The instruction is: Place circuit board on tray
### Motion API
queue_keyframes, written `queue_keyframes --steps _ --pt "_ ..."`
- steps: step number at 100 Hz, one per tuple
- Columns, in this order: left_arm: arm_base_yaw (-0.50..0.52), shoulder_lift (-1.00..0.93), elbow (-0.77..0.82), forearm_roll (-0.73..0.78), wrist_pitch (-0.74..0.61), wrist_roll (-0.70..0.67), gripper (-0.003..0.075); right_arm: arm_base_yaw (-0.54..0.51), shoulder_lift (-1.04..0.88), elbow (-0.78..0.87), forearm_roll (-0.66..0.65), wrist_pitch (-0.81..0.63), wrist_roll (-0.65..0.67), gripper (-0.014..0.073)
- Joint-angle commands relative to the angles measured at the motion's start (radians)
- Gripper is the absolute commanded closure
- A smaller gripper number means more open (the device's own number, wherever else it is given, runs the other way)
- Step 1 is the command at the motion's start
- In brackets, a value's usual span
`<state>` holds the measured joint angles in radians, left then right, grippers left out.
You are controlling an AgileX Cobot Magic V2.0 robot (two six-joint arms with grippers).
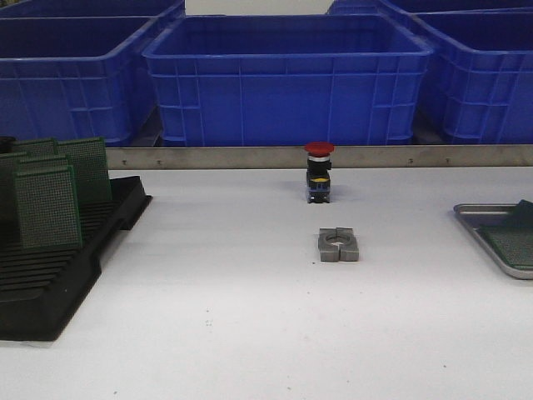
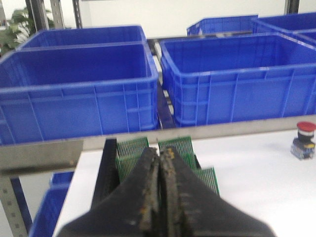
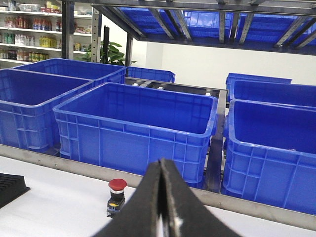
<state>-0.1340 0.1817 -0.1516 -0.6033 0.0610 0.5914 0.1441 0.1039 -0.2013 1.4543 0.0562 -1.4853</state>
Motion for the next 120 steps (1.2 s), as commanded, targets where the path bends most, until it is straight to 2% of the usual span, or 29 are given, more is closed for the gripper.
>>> queue_keyframes --steps 1,7,12,20,24,33,58,120 --pt "0.004 -0.007 0.015 0.396 -0.034 -0.447 0.0741 0.002 0.009 -0.027 0.010 -0.008 -0.011 0.0653" --pt "0.004 -0.025 0.064 0.595 -0.034 -0.668 0.0741 0.002 0.009 -0.027 0.010 -0.008 -0.011 0.0653" --pt "0.004 -0.050 0.106 0.642 -0.044 -0.737 0.0741 0.002 0.009 -0.027 0.010 -0.008 -0.011 0.0653" --pt "0.006 -0.100 0.181 0.638 -0.087 -0.737 0.0741 0.002 0.009 -0.027 0.010 -0.008 -0.011 0.0653" --pt "0.015 -0.137 0.172 0.640 0.026 -0.734 0.0741 0.002 0.009 -0.027 0.010 -0.009 -0.011 0.0653" --pt "0.049 -0.215 0.178 0.642 0.097 -0.708 0.0741 0.002 0.009 -0.027 0.010 -0.008 -0.011 0.0653" --pt "0.128 -0.215 0.178 0.638 0.111 -0.688 0.0741 0.002 0.010 -0.024 0.010 0.002 -0.011 0.0653" --pt "0.124 -0.215 0.176 0.633 0.098 -0.688 0.0741 0.002 0.010 -0.024 0.010 0.006 -0.011 0.0653"
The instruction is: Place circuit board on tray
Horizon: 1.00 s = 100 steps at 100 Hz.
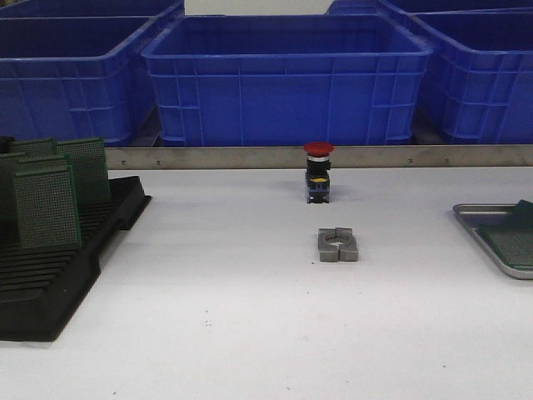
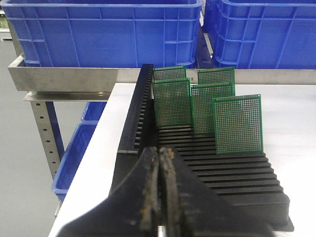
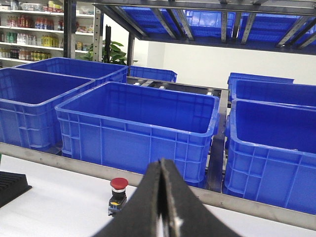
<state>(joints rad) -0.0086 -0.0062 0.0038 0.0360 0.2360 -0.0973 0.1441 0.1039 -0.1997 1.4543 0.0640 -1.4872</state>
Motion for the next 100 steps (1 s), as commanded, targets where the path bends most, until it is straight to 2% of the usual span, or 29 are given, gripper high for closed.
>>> queue_keyframes --steps 1,44,59,71,78,85,90,100 --pt "-0.001 -0.027 0.020 -0.007 -0.077 0.001 0.0741 0.002 0.010 -0.025 0.010 -0.002 -0.009 0.0653" --pt "-0.001 -0.027 0.020 -0.007 -0.077 0.001 0.0741 0.002 0.010 -0.025 0.010 -0.007 -0.009 0.0653" --pt "-0.001 -0.027 0.020 -0.007 -0.077 0.001 0.0741 0.001 0.010 -0.025 0.010 -0.148 -0.009 0.0653" --pt "-0.001 -0.027 0.020 -0.007 -0.077 0.001 0.0741 -0.012 0.010 -0.025 -0.003 -0.208 -0.009 0.0653" --pt "-0.001 -0.027 0.020 -0.007 -0.077 0.001 0.0741 -0.044 0.010 -0.024 -0.078 -0.204 -0.003 0.0653" --pt "-0.001 -0.027 0.020 -0.007 -0.077 0.001 0.0741 -0.090 0.010 -0.022 -0.217 -0.180 0.069 0.0653" --pt "-0.001 -0.027 0.020 -0.007 -0.077 0.001 0.0741 -0.126 0.010 -0.019 -0.341 -0.157 0.172 0.0653" --pt "-0.001 -0.027 0.020 -0.007 -0.077 0.001 0.0741 -0.198 0.010 0.011 -0.558 -0.112 0.472 0.0653"
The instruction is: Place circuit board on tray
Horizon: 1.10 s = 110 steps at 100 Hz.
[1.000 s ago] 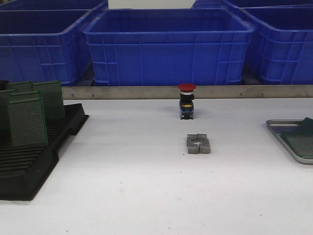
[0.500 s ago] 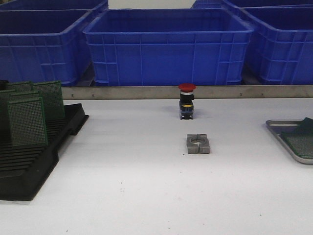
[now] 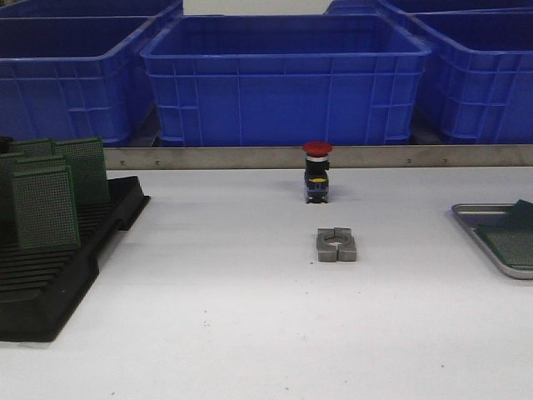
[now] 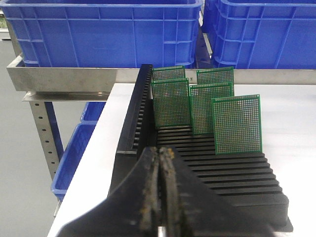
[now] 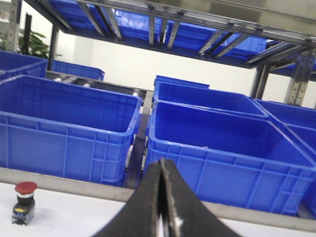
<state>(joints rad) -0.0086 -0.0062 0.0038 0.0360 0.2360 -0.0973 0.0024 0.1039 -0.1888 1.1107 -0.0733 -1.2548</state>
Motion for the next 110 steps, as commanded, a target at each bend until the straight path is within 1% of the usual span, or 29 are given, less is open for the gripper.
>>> queue_keyframes --steps 1,10,17,23,30,32,35,37,44,52,64,71,110 --pt "-0.001 -0.027 0.020 -0.007 -0.077 0.001 0.0741 -0.065 0.010 0.003 -0.231 0.031 0.260 0.0653" --pt "-0.001 -0.027 0.020 -0.007 -0.077 0.001 0.0741 -0.105 0.010 0.050 -0.478 0.068 0.548 0.0653" --pt "-0.001 -0.027 0.020 -0.007 -0.077 0.001 0.0741 -0.109 0.009 0.093 -0.693 0.073 0.773 0.0653" --pt "-0.001 -0.027 0.020 -0.007 -0.077 0.001 0.0741 -0.106 0.003 0.137 -0.870 0.031 0.966 0.0653" --pt "-0.001 -0.027 0.020 -0.007 -0.077 0.001 0.0741 -0.106 -0.024 0.205 -1.025 -0.067 1.152 0.0653" --pt "-0.001 -0.027 0.020 -0.007 -0.077 0.001 0.0741 -0.106 -0.039 0.223 -1.061 -0.098 1.183 0.0653" --pt "-0.001 -0.027 0.020 -0.007 -0.077 0.001 0.0741 -0.106 -0.062 0.215 -1.111 -0.062 1.245 0.0653" --pt "-0.001 -0.027 0.020 -0.007 -0.077 0.001 0.0741 -0.106 -0.079 0.214 -1.153 -0.063 1.266 0.0653" --pt "-0.001 -0.027 0.020 -0.007 -0.079 0.001 0.0741 -0.106 -0.144 0.217 -1.208 -0.042 1.303 0.0653" --pt "-0.001 -0.027 0.020 -0.007 -0.079 0.001 0.0741 -0.104 -0.132 0.217 -1.208 -0.013 1.302 0.0653" --pt "-0.001 -0.027 0.020 -0.007 -0.079 0.001 0.0741 -0.104 -0.137 0.217 -1.208 0.095 1.302 0.0653" --pt "-0.001 -0.027 0.020 -0.007 -0.079 0.001 0.0741 -0.104 -0.137 0.217 -1.208 0.130 1.303 0.0653" --pt "-0.001 -0.027 0.020 -0.007 -0.079 0.001 0.0741 -0.104 -0.136 0.216 -1.208 0.134 1.303 0.0653"
